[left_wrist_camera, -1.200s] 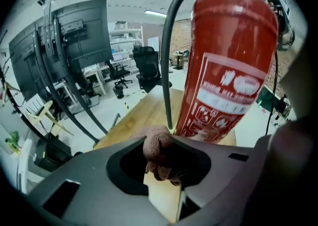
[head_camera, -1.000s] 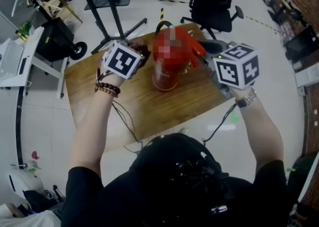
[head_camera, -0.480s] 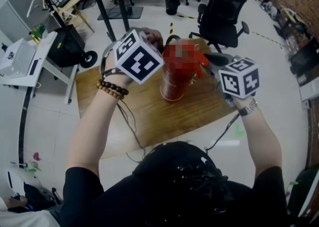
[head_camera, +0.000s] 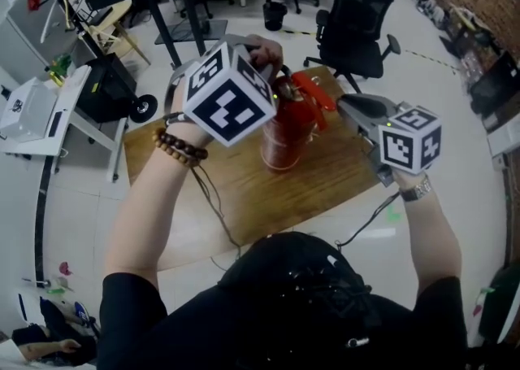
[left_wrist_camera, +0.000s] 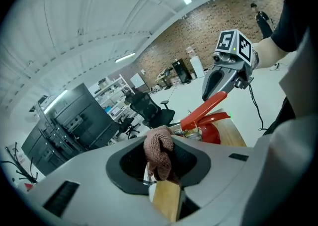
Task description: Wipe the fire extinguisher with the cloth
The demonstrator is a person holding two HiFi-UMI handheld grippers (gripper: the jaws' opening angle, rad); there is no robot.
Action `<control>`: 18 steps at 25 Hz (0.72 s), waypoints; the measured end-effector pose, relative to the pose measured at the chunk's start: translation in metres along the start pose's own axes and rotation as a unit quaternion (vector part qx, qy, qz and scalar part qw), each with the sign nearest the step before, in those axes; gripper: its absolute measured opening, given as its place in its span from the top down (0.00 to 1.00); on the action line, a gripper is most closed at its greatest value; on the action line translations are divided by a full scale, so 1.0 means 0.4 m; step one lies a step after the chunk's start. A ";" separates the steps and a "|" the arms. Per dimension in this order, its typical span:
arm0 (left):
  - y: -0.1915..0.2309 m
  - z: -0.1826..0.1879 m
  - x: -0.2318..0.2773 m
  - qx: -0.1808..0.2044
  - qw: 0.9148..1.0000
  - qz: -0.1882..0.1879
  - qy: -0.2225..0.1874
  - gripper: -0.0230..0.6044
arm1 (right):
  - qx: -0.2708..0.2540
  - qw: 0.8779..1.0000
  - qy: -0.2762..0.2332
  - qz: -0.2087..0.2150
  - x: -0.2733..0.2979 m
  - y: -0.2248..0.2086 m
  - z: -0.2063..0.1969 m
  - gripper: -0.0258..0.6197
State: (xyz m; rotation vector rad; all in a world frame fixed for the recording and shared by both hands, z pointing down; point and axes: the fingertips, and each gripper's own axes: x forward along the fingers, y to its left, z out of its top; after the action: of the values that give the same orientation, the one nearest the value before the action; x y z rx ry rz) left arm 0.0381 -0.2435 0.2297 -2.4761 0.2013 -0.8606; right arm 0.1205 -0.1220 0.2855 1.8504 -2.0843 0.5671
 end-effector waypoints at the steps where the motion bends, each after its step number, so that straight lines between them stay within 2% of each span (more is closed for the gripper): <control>1: -0.003 0.004 0.004 0.002 1.000 -0.004 -0.002 0.81 | 0.002 1.000 -0.004 0.004 -0.010 0.008 0.002 0.83; 5: -0.007 0.005 0.020 0.008 1.000 -0.009 -0.002 0.81 | 0.011 0.999 -0.021 0.031 -0.034 0.065 0.010 0.75; 8: -0.009 0.002 0.029 0.004 1.000 -0.012 0.000 0.81 | -0.009 0.999 -0.010 0.031 -0.008 0.121 0.009 0.63; 9: -0.012 0.007 0.032 0.004 1.000 -0.012 -0.002 0.81 | -0.021 0.999 -0.002 0.028 0.007 0.137 0.003 0.62; 12: -0.027 0.014 0.040 0.007 1.000 -0.014 -0.006 0.81 | -0.053 0.998 0.019 0.007 0.047 0.155 -0.028 0.62; 13: -0.030 0.012 0.042 0.007 1.000 -0.015 -0.005 0.81 | -0.064 0.998 0.022 -0.007 0.053 0.150 -0.033 0.63; 15: -0.031 0.009 0.045 0.006 1.000 -0.017 -0.004 0.81 | -0.081 0.996 0.021 -0.030 0.056 0.134 -0.033 0.73; 18: -0.031 0.002 0.052 0.005 1.000 -0.018 -0.001 0.81 | -0.087 0.995 0.019 -0.037 0.047 0.120 -0.032 0.76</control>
State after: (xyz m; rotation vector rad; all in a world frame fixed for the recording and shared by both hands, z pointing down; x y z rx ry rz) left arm 0.0547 -0.2388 0.2467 -2.4791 0.1513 -0.8714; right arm 0.0701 -0.1279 0.3010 1.7948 -1.9653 0.3864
